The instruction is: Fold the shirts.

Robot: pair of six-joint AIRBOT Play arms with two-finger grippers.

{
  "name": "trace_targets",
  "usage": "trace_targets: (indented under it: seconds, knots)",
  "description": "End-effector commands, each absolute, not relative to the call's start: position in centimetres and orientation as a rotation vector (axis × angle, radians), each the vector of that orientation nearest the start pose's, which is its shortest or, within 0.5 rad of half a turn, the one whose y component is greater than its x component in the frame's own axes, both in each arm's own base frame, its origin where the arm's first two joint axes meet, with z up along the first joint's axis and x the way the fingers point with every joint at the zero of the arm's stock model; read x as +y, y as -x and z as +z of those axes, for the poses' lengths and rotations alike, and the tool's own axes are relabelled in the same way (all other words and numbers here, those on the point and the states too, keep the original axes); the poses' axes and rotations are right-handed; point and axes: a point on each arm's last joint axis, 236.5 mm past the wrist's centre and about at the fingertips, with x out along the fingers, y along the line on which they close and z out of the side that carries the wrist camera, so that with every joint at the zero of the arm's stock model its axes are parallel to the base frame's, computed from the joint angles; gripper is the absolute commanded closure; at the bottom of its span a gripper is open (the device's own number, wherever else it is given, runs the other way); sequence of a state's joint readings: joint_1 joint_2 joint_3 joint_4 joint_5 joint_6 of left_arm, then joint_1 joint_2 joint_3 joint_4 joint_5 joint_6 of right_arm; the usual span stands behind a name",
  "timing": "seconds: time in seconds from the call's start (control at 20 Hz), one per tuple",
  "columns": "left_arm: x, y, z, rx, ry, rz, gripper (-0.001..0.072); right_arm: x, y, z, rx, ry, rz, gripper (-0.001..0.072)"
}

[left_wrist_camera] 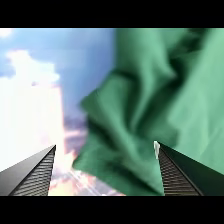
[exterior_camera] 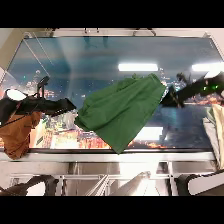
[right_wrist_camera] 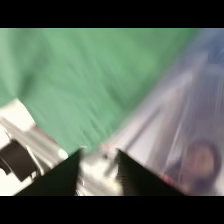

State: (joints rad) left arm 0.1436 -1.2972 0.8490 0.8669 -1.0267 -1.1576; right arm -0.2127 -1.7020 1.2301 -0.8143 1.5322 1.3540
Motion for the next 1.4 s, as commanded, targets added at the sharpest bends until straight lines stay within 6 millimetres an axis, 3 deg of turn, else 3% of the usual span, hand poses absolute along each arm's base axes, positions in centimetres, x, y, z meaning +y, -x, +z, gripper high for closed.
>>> trace_targets:
  seconds: [0.0, 0.05, 0.2, 0.45, 0.5, 0.55, 0.65, 0.7, 0.85, 1.05, 1.2, 1.35]
  knots:
    - [-5.3, -34.0, -6.4, 1.289, 0.567, -0.293, -0.0003, 12.5, -27.4, -8.5, 1.799, -0.826, 0.431, 0.0094]
    - [-4.9, -33.7, -6.7, 1.297, 0.585, -0.282, -0.0003, 13.8, -26.0, -9.3, 1.796, -0.828, 0.414, 0.005]
    - [-4.5, -32.8, -6.6, 1.324, 0.616, -0.285, -0.0002, 17.8, -23.4, -11.2, 1.779, -0.83, 0.389, 0.005]
    - [-5.8, -33.0, -6.4, 1.322, 0.617, -0.315, -0.0002, 25.0, -23.5, -13.6, 1.684, -0.806, 0.381, 0.0081]
    - [-6.2, -33.0, -6.4, 1.324, 0.609, -0.323, -0.0002, 26.1, -23.5, -14.1, 1.677, -0.825, 0.37, 0.0196]
    - [-6.4, -33.0, -6.4, 1.325, 0.601, -0.329, -0.0002, 27.2, -23.6, -14.3, 1.666, -0.856, 0.369, 0.0382]
    - [-6.7, -32.9, -6.4, 1.328, 0.597, -0.335, -0.0002, 29.1, -24.8, -12.7, 1.581, -0.896, 0.492, 0.0697]
    - [-6.7, -32.9, -6.4, 1.328, 0.596, -0.336, -0.0002, 29.6, -25.4, -11.3, 1.546, -0.926, 0.552, 0.0697]
    - [-6.9, -32.6, -6.3, 1.342, 0.6, -0.347, -0.0003, 27.5, -27.2, -7.8, 1.47, -0.938, 0.631, 0.0697]
    - [-7.6, -31.9, -6.2, 1.372, 0.634, -0.363, -0.0002, 21.1, -31.2, -1.1, 1.243, -0.966, 0.617, 0.0698]
    - [-10.7, -31.5, -6.2, 1.365, 0.83, -0.411, -0.0002, 17.8, -32.5, 3.5, 1.096, -0.997, 0.621, 0.0697]
    - [-14.7, -29.6, -8.2, 1.421, 0.924, -0.473, -0.0002, 15.5, -33.2, 5.9, 0.989, -0.991, 0.594, 0.0698]
